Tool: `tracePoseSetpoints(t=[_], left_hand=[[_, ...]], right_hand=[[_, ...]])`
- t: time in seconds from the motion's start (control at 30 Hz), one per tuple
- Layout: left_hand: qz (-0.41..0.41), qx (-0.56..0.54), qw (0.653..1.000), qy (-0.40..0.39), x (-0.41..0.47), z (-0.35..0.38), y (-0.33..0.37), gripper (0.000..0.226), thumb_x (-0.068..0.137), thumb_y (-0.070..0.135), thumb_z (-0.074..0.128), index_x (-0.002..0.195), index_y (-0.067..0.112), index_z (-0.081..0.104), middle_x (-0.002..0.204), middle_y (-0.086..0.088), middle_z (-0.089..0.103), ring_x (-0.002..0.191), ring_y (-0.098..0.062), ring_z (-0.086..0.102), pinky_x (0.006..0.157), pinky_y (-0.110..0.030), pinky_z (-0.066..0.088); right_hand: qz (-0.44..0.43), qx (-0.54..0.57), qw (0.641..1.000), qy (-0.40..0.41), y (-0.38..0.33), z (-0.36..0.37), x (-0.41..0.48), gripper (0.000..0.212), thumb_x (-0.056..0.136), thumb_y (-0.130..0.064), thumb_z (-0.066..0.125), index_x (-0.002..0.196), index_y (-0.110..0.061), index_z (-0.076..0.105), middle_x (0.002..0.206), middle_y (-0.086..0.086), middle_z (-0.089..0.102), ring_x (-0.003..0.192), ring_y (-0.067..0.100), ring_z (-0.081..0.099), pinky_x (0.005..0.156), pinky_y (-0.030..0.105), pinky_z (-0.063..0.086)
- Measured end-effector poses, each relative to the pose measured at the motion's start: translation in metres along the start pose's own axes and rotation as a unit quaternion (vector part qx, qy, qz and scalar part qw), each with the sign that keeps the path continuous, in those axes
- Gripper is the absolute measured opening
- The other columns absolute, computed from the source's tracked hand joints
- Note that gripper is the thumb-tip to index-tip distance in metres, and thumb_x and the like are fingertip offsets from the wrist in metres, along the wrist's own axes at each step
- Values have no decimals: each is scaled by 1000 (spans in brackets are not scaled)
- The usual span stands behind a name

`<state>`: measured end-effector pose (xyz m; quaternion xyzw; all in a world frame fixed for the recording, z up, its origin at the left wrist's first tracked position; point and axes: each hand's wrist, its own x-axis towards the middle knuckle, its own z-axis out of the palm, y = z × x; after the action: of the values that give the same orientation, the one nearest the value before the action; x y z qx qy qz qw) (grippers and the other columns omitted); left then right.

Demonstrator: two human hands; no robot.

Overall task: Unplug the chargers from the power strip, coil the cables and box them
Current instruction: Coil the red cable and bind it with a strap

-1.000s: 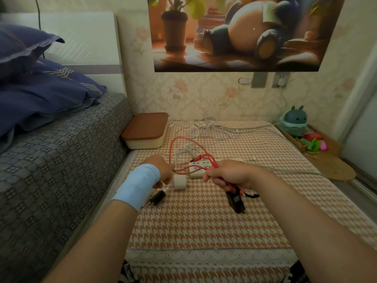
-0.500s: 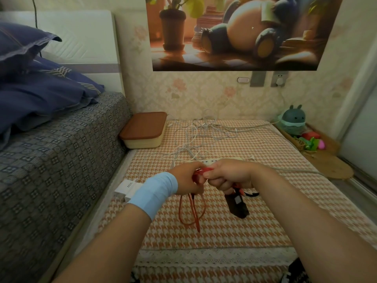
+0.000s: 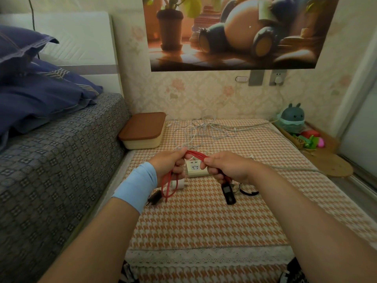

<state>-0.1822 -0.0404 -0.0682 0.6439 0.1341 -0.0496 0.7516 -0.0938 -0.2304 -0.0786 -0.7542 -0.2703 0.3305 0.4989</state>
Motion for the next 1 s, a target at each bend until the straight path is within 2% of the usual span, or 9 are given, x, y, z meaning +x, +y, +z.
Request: tracePoseSetpoints(t=[0.13,0.23,0.3,0.4,0.47,0.53,0.63,0.83,1.0], left_hand=[[-7,-42,999,0,1,4,-1,26,98,34,53,90,10,58,59,3,40,48,-9,46,63,-32,58],[-59,-17,994,-96,-7,-1,0,15,96,25,57,107,15,54,67,2,46,54,-12,53,77,-45,59],[-87,-1,986,-142,-11,-4,-1,17,97,21,54,113,20,55,69,2,46,53,-12,49,73,-41,58],[-67,-38,995,-66,-3,1,-4,14,103,22,44,107,19,57,66,3,40,45,-6,33,43,-19,41],[-18,-84,996,8,9,8,-8,16,105,22,40,102,16,54,64,3,36,43,-6,30,38,-17,31],[35,-125,990,58,18,17,-13,18,105,21,40,105,11,56,68,2,45,50,-9,41,46,-20,40],[93,-66,987,115,20,23,-17,28,102,22,47,118,5,62,104,-6,68,92,-16,64,74,-25,49],[73,-27,997,-28,11,18,-13,35,100,27,49,126,6,61,127,-15,64,119,-29,59,99,-39,48],[85,-63,986,-125,3,15,-8,40,104,20,36,133,-2,51,131,-10,62,120,-23,60,95,-34,49]], right_hand=[[24,12,999,-24,-1,0,-1,30,110,-25,39,102,-9,63,63,-4,40,52,10,34,53,25,32],[32,45,998,31,-1,-3,0,27,110,-24,38,98,-10,58,63,-3,37,52,10,30,51,24,29],[25,12,997,74,2,-6,2,28,110,-24,37,97,-11,58,66,-2,37,53,10,30,51,26,28],[23,17,995,93,2,1,3,30,110,-26,37,100,-11,60,64,-3,36,51,10,29,54,29,28],[33,77,993,80,-2,13,2,36,108,-38,40,103,-9,63,61,-5,33,48,9,26,51,27,25],[41,108,991,63,-9,26,2,54,100,-59,48,107,-9,67,60,-6,30,48,9,23,47,26,24],[32,42,997,58,-14,37,2,71,81,-77,61,109,-12,70,61,-6,33,49,10,25,47,26,24],[35,16,999,-17,-8,34,-1,35,84,-48,77,88,-18,60,59,-7,35,48,9,26,48,26,25],[-1,-25,999,-38,-13,33,-6,19,95,-25,64,79,-15,61,57,-8,49,47,8,40,51,25,32]])
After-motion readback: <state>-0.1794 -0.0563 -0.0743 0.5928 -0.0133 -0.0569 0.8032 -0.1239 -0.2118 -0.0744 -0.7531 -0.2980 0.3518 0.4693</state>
